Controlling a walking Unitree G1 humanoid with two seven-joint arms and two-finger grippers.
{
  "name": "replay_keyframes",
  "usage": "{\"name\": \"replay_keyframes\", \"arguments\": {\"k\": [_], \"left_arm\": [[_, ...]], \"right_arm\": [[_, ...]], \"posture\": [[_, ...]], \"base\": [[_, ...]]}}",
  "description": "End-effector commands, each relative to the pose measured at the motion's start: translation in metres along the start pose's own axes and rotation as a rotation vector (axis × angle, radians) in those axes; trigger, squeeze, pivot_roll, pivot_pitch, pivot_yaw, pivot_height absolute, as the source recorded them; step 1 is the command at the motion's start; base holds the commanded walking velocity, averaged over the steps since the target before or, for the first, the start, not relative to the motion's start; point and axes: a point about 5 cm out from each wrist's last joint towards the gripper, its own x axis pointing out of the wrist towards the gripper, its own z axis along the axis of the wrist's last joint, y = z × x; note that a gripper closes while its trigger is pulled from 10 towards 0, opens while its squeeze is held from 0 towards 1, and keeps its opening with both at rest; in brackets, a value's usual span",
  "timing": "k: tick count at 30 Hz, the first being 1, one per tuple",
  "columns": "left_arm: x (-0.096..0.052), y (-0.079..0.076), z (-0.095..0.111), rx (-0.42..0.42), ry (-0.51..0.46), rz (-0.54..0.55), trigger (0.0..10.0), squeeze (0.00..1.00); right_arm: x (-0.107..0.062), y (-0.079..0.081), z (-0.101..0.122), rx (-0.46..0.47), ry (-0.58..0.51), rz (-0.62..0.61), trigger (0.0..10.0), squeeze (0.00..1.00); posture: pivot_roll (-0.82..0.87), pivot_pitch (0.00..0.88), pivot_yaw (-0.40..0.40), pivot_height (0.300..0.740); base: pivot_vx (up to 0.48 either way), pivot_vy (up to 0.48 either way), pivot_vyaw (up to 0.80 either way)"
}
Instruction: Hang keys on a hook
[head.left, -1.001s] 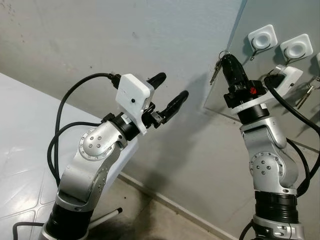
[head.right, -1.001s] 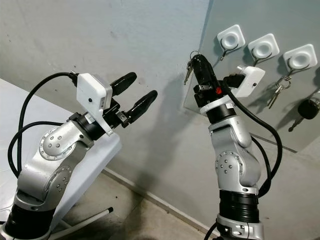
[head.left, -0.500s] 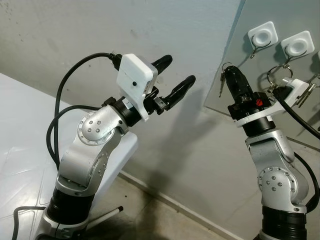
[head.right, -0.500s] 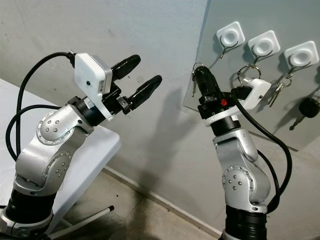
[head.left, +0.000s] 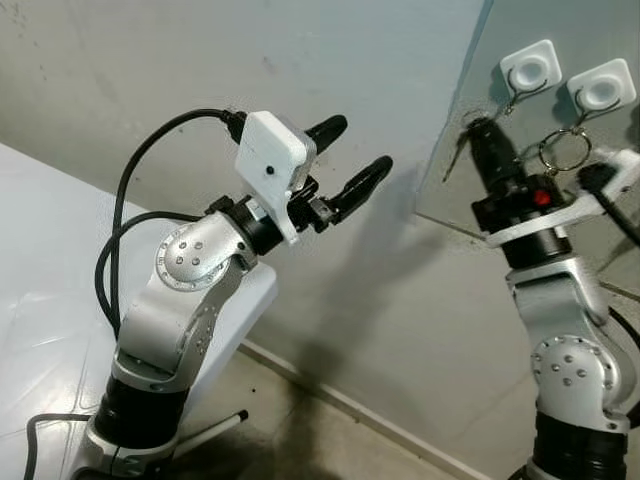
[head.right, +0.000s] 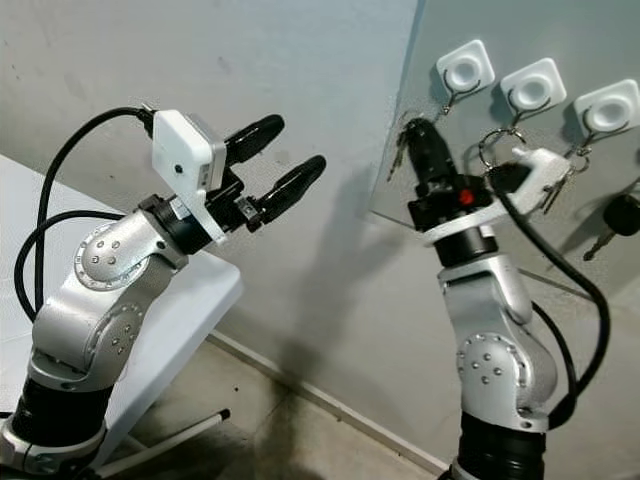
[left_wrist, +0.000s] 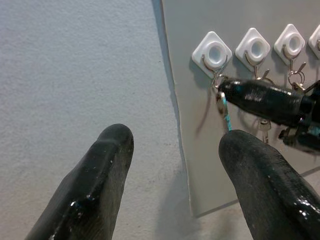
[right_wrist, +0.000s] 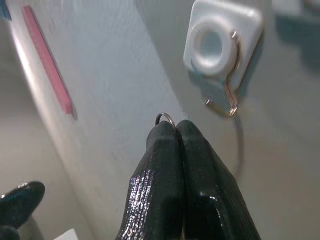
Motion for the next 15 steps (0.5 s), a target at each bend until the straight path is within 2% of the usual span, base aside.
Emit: {"name": "replay_keyframes", "arguments": {"k": [1, 15], "left_arm": [[0.0043, -0.0019, 0.0014, -0.005, -0.003, -0.027, 10.0, 0.0], [0.0057, -0.0023, 0.0018, -0.01, -0.005, -0.032, 10.0, 0.0]], "right_arm": [[0.0003, 0.0023, 0.007, -0.003, -0.021, 0.006, 10.0, 0.0], [0.003, 0.0015, 0.0117, 0.04, -0.042, -0.027, 10.0, 0.0]], "posture": [[-0.11, 0.086, -0.013, 0.732], [-0.1, 0.09, -0.013, 0.732]], "base": [[0.0, 0.0, 0.0], [0.0, 0.0, 0.0]]}}
